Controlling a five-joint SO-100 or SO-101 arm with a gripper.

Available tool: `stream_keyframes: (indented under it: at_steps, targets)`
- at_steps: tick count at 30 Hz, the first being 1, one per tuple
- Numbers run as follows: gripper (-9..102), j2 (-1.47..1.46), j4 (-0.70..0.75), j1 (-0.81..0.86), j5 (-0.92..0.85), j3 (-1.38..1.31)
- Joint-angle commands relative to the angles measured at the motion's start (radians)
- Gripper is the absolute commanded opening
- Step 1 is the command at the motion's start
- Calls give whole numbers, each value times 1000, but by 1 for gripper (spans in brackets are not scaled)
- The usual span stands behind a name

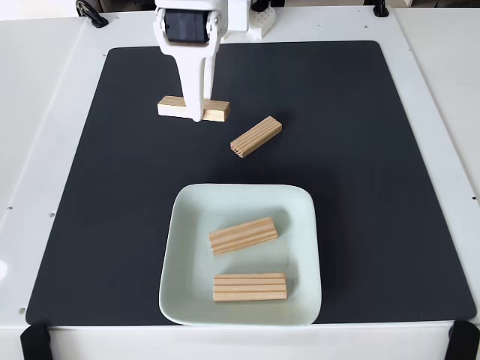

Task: Pick up the wooden block and place them on the plate.

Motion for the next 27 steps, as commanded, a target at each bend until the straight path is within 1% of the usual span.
stream_keyframes:
  at_steps: [1,4,7,17,21,27]
  targets:
    - [0,57,-133,-41,-3,-23]
    - [0,0,-267,-80,-3,-52]
    - [0,-114,-314,-117,-2,-176]
    - [0,-541,-308,-158,-2,-687]
    - [0,-627,-307,-156,-3,-776]
    - [0,-676,-311,-155,-3,-793]
